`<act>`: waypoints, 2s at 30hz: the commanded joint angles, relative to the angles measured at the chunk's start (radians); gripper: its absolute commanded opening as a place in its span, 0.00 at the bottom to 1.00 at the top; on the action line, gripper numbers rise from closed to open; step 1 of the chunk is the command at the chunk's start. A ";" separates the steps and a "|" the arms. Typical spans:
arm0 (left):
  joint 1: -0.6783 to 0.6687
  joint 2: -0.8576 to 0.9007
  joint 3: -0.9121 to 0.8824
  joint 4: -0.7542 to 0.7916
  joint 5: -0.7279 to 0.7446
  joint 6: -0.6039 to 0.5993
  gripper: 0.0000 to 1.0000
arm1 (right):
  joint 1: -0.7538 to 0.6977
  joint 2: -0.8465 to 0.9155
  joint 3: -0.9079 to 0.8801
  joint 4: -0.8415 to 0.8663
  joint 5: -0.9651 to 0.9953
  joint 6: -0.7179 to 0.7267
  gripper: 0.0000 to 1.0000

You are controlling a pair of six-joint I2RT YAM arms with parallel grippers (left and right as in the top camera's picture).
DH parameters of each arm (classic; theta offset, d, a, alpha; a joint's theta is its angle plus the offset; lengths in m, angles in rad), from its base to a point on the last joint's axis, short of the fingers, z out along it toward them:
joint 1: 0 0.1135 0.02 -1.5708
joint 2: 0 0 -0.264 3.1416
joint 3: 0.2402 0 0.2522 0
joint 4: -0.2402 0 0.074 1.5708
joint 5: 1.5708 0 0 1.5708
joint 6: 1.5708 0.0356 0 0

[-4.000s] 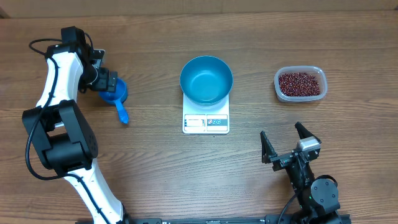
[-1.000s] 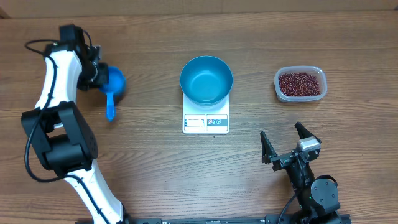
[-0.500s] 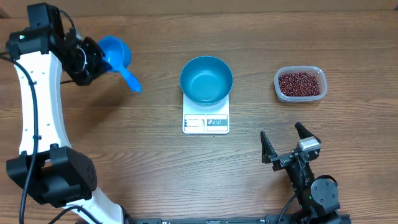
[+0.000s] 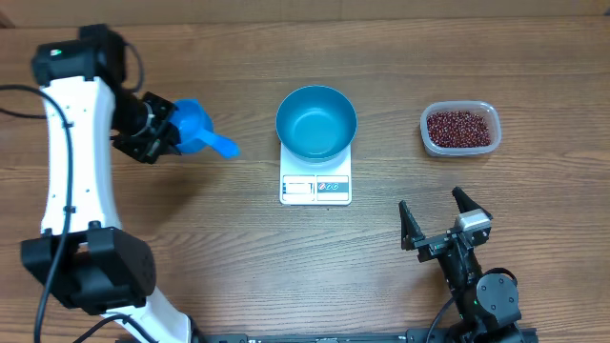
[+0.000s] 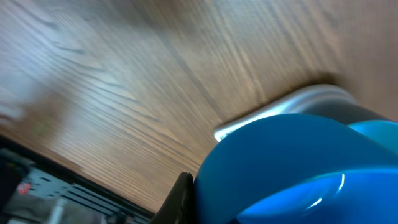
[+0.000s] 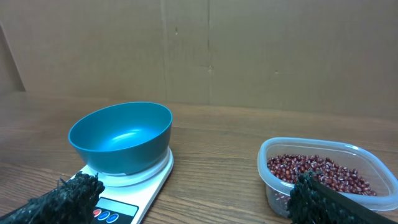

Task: Scoop item into bowl and weigh 150g on scale
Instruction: 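Lift the blue scoop with the left gripper toward the teal bowl, then reach the right gripper to the scoop and grasp its rim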

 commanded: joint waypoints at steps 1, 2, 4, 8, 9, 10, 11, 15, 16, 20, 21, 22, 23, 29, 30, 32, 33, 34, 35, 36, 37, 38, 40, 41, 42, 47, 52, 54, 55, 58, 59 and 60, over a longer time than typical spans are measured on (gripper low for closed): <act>-0.130 -0.023 0.017 -0.006 -0.216 -0.129 0.04 | -0.007 -0.007 -0.011 0.003 0.010 0.002 1.00; -0.173 -0.023 0.017 -0.004 -0.252 -0.154 0.04 | -0.007 -0.007 -0.011 0.003 0.010 0.002 1.00; -0.230 -0.023 0.017 -0.001 -0.280 -0.183 0.04 | -0.007 -0.007 -0.011 0.003 0.010 0.002 1.00; -0.341 -0.023 0.017 0.030 -0.318 -0.208 0.04 | -0.007 -0.007 -0.011 0.003 0.010 0.002 1.00; -0.373 -0.023 0.017 0.042 -0.319 -0.208 0.04 | -0.007 -0.007 -0.011 0.003 0.010 0.002 1.00; -0.383 -0.023 0.017 0.044 -0.318 -0.208 0.04 | -0.007 -0.007 -0.011 0.004 0.010 0.002 1.00; -0.401 -0.023 0.017 0.050 -0.319 -0.208 0.04 | -0.007 -0.007 -0.011 0.004 0.010 0.002 1.00; -0.443 -0.023 0.017 0.069 -0.319 -0.204 0.05 | -0.008 -0.007 -0.010 0.022 0.027 0.002 1.00; -0.455 -0.023 0.017 0.076 -0.319 -0.199 0.04 | -0.008 -0.007 -0.010 0.040 0.024 0.002 1.00; -0.473 -0.023 0.017 0.083 -0.325 -0.197 0.04 | -0.007 -0.007 -0.005 0.137 -0.003 0.002 1.00; -0.473 -0.023 0.017 0.084 -0.325 -0.197 0.04 | -0.007 -0.007 0.004 0.141 -0.014 0.002 1.00; -0.473 -0.023 0.017 0.084 -0.325 -0.197 0.04 | -0.007 -0.007 0.019 0.135 -0.025 0.002 1.00; -0.473 -0.023 0.017 0.084 -0.325 -0.197 0.04 | -0.008 -0.007 0.037 0.126 -0.034 0.003 1.00; -0.473 -0.023 0.017 0.099 -0.324 -0.197 0.04 | -0.008 -0.007 0.210 -0.031 -0.039 0.057 1.00; -0.473 -0.023 0.017 0.102 -0.324 -0.198 0.04 | -0.008 -0.006 0.246 -0.076 -0.038 0.077 1.00; -0.473 -0.023 0.017 0.109 -0.323 -0.198 0.04 | -0.008 0.005 0.309 -0.158 -0.039 0.118 1.00; -0.473 -0.023 0.017 0.112 -0.320 -0.198 0.04 | -0.008 0.013 0.332 -0.184 -0.039 0.134 1.00; -0.473 -0.023 0.017 0.116 -0.317 -0.198 0.04 | -0.008 0.025 0.360 -0.216 -0.039 0.156 1.00; -0.473 -0.023 0.017 0.121 -0.316 -0.198 0.04 | -0.008 0.038 0.385 -0.243 -0.040 0.177 1.00; -0.473 -0.023 0.017 0.127 -0.312 -0.198 0.04 | -0.008 0.060 0.418 -0.274 -0.047 0.203 1.00; -0.473 -0.023 0.017 0.131 -0.307 -0.201 0.04 | -0.008 0.078 0.444 -0.294 -0.057 0.222 1.00; -0.473 -0.023 0.017 0.135 -0.294 -0.201 0.04 | -0.008 0.106 0.475 -0.314 -0.074 0.246 1.00; -0.473 -0.023 0.017 0.159 -0.258 -0.209 0.04 | -0.008 0.208 0.568 -0.358 -0.124 0.343 1.00; -0.473 -0.023 0.017 0.171 -0.239 -0.209 0.04 | -0.008 0.241 0.590 -0.365 -0.140 0.374 1.00; -0.473 -0.023 0.017 0.185 -0.221 -0.209 0.04 | -0.008 0.282 0.614 -0.369 -0.168 0.399 1.00; -0.473 -0.023 0.017 0.256 -0.119 -0.225 0.04 | -0.008 0.505 0.691 -0.268 -0.553 0.427 1.00; -0.473 -0.023 0.017 0.262 -0.108 -0.283 0.04 | -0.007 0.683 0.691 -0.016 -0.771 0.435 1.00; -0.473 -0.023 0.017 0.262 -0.108 -0.284 0.04 | -0.007 0.729 0.691 0.055 -0.770 0.524 1.00; -0.473 -0.023 0.017 0.262 -0.108 -0.284 0.04 | -0.007 0.749 0.691 0.091 -0.770 0.590 1.00; -0.473 -0.023 0.017 0.263 -0.108 -0.309 0.04 | -0.007 0.814 0.691 0.208 -0.769 0.812 1.00; -0.473 -0.023 0.017 0.266 -0.108 -0.325 0.04 | -0.008 0.839 0.691 0.234 -0.769 0.874 1.00; -0.473 -0.023 0.017 0.272 -0.108 -0.347 0.04 | -0.008 0.874 0.691 0.257 -0.757 0.970 1.00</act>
